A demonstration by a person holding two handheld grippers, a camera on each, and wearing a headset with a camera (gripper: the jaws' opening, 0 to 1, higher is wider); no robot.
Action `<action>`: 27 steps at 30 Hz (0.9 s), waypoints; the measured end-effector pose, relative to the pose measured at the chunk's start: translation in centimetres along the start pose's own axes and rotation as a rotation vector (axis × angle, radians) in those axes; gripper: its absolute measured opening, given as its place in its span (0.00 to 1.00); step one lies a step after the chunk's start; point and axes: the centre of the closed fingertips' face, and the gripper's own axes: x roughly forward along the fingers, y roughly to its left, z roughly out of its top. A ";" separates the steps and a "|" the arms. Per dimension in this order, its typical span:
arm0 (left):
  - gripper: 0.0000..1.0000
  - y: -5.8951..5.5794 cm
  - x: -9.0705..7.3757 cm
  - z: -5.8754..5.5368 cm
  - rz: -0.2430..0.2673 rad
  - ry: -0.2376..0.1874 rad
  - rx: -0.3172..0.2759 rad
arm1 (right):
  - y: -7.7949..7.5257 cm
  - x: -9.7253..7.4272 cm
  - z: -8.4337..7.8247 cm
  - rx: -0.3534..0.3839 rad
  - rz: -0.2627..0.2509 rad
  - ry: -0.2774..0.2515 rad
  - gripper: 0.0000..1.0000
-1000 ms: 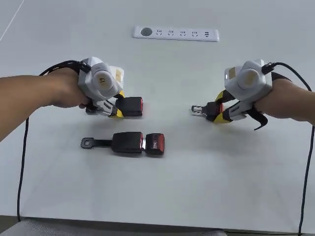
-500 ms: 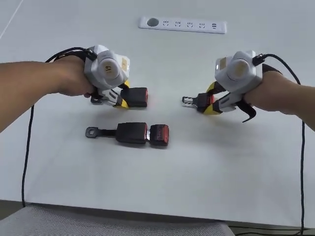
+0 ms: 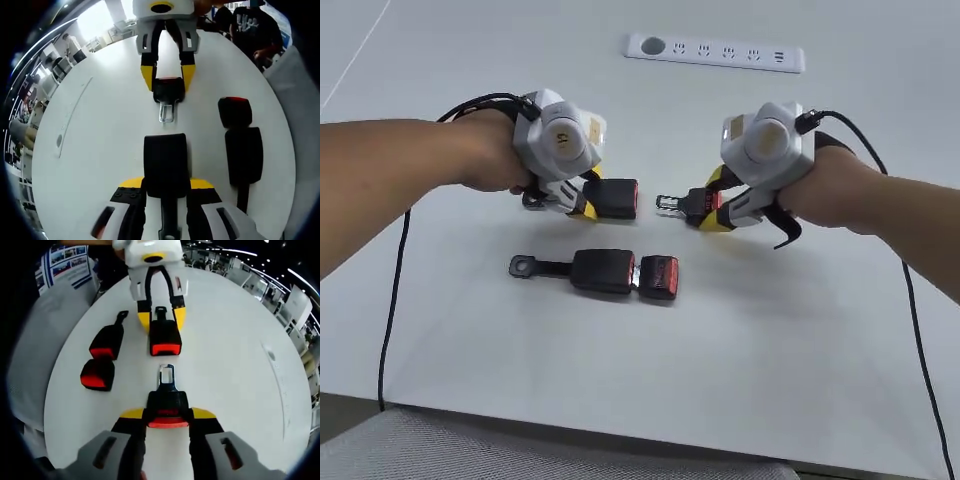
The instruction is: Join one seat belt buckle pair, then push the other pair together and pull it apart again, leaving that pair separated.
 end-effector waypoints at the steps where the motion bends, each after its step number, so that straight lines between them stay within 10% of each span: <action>1: 0.31 0.0 0.0 0.0 -0.001 0.000 0.000 | 0.0 0.3 0.2 -0.005 0.002 -0.001 0.32; 27: 0.31 -0.3 -0.2 0.3 -0.009 0.017 0.005 | 0.2 1.7 2.8 -0.061 -0.008 -0.022 0.32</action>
